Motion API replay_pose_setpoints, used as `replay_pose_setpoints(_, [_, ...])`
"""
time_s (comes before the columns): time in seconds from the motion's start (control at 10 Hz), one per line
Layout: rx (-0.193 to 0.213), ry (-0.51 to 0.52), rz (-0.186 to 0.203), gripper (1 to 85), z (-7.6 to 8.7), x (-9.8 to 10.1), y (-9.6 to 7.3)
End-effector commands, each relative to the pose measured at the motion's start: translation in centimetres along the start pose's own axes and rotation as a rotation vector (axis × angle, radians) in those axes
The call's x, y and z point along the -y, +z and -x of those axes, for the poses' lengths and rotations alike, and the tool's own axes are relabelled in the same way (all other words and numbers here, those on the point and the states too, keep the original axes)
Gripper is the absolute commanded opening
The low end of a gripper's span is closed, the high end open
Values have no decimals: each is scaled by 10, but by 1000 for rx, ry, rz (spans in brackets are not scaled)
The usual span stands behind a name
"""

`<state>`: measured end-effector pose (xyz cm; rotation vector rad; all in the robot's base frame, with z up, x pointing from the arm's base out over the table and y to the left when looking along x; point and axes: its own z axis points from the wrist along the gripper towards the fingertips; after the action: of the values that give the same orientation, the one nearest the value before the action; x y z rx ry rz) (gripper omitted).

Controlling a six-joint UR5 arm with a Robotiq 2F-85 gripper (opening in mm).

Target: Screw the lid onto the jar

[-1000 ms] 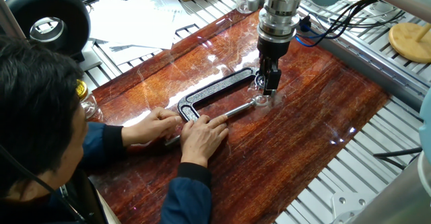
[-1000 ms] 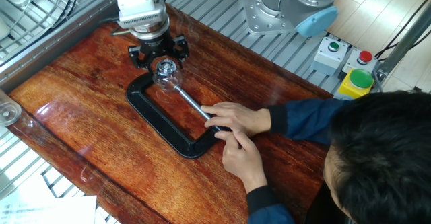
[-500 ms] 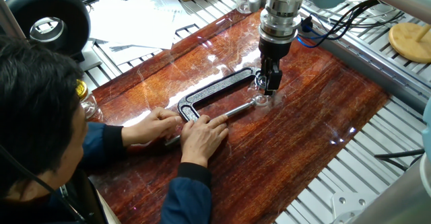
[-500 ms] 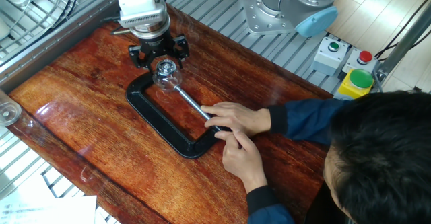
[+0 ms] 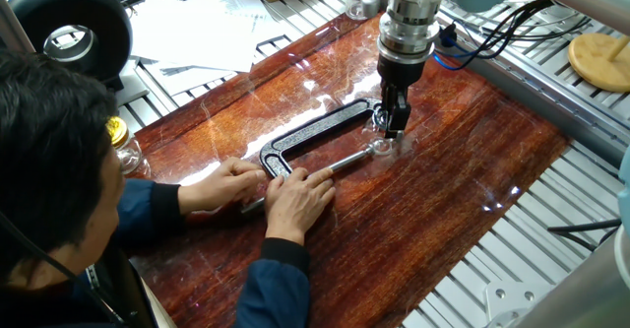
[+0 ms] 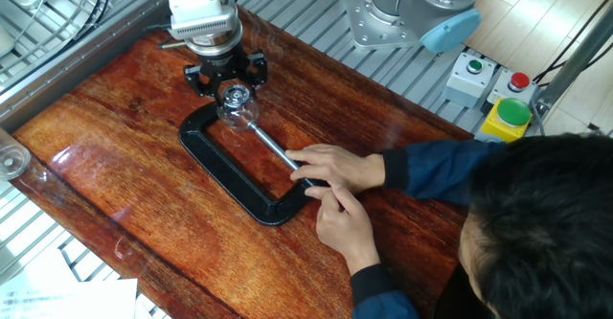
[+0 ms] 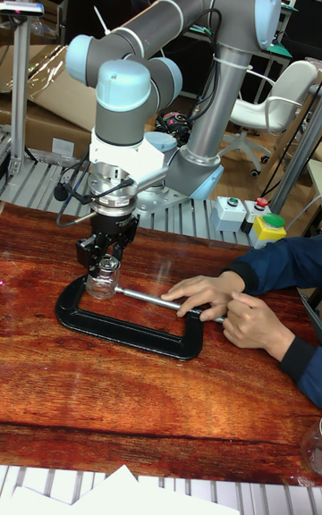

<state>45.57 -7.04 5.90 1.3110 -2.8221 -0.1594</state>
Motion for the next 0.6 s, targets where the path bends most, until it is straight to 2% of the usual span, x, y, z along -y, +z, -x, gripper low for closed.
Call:
replay_pose_setpoints(0.0, [10, 12, 3, 570, 3, 1, -1])
replay_pose_setpoints(0.5, [21, 32, 8, 507, 7, 4, -4])
